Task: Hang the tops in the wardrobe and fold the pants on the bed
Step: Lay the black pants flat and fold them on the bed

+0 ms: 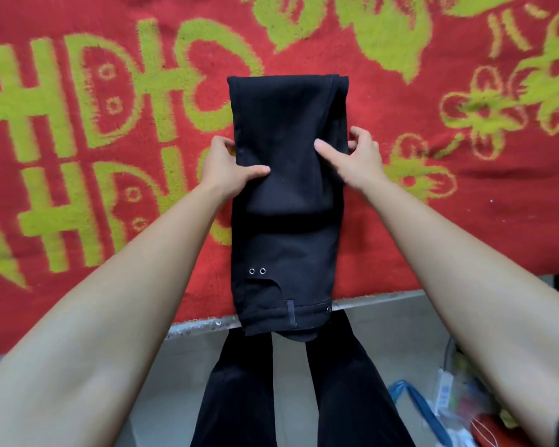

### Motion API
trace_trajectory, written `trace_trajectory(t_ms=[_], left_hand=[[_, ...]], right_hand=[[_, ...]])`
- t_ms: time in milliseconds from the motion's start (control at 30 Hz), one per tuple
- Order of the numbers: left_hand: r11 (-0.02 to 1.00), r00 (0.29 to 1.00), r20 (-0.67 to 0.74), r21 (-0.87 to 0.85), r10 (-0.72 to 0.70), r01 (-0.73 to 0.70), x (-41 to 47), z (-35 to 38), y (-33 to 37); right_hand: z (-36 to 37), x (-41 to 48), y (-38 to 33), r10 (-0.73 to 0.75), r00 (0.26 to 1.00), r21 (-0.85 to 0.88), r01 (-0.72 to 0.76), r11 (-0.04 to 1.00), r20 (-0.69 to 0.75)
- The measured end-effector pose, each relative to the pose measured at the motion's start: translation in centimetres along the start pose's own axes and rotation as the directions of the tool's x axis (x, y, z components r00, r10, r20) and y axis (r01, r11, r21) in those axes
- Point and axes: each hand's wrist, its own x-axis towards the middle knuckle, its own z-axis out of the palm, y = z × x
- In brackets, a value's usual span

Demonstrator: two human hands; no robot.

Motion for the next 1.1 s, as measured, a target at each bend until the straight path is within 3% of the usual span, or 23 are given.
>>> trace_trajectory(t_ms=[133, 200, 367, 467, 667, 767, 933, 1100], left_hand=[[0.995, 0.997, -0.07, -0.091, 0.022, -0.028, 0.9, 0.9, 0.6], [0.995, 0.989, -0.135, -0.074, 0.055, -0.065, 0.9, 1.2, 0.5], [0.974, 0.972, -0.213, -0.18, 0.101, -0.14, 2.7, 0.4, 2.6], [0.971, 0.94, -0.277, -0.072, 0.198, -0.226, 4.7, 0.0, 4.6], [0.985, 0.912, -0.374, 0.037, 0.169, -0.168, 6.7, 0.6, 5.5], [0.972, 0.865, -0.446, 0.15, 0.229, -0.18, 7.7, 0.9, 6.4], [0.942, 0.804, -0.539, 0.326, 0.251, -0.076, 10.3, 2.2, 7.0], [0.92, 0.734, -0.621, 0.391, 0.273, -0.011, 11.8, 3.3, 6.6]], right_hand=[[-0.3, 1.3, -1.6, 0.018, 0.998, 0.175, -0.028, 0.984, 0.059], [-0.3, 1.7, -2.2, -0.009, 0.999, 0.14, 0.003, 0.99, 0.046], [0.1, 2.3, -2.4, -0.235, 0.95, -0.071, 0.225, 0.972, -0.203], [0.7, 3.2, -4.0, -0.336, 0.91, -0.178, 0.299, 0.937, -0.242], [2.3, 5.3, -5.6, -0.392, 0.855, -0.492, 0.194, 0.849, -0.339], [2.8, 7.1, -6.6, -0.382, 0.842, -0.478, 0.174, 0.861, -0.381], [3.5, 10.3, -6.3, -0.412, 0.836, -0.545, 0.168, 0.822, -0.363], [4.0, 11.7, -5.7, -0.434, 0.789, -0.502, 0.188, 0.844, -0.434]])
